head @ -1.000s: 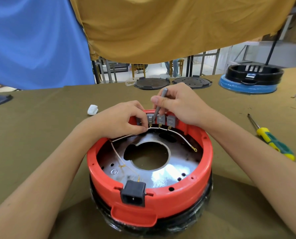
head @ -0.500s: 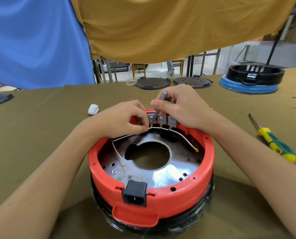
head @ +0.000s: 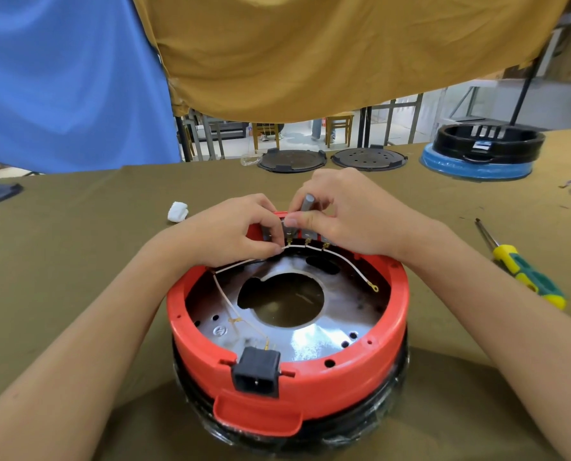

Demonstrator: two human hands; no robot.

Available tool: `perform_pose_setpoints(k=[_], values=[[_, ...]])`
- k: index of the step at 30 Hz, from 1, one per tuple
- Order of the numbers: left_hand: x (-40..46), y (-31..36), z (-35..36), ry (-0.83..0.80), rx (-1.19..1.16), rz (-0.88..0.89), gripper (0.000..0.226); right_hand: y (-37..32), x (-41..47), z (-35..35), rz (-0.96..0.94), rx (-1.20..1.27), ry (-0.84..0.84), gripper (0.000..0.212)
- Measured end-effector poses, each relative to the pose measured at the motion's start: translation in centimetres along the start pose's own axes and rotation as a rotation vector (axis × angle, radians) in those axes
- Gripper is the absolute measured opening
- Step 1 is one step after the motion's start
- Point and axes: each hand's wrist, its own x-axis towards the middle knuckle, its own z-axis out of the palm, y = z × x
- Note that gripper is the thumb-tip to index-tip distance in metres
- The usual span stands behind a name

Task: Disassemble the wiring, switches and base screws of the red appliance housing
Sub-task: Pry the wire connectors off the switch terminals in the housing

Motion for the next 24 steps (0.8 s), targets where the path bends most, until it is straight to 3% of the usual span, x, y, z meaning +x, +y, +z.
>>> perform_pose_setpoints(k=[8, 15, 24], values=[[-0.1, -0.1, 0.1, 0.015, 0.000, -0.008, 0.009, 0.1, -0.1, -0.4, -0.001, -0.019, -0.034, 0.018], [-0.1, 0.1, 0.0, 0.009, 0.000, -0.013, 0.008, 1.1, 0.3, 0.8, 0.109, 0.157, 0.099, 0.021], [0.0, 0.0, 0.1, 0.017, -0.003, -0.009, 0.009, 1.4, 0.7, 0.8, 0.165, 0.266, 0.136, 0.024]])
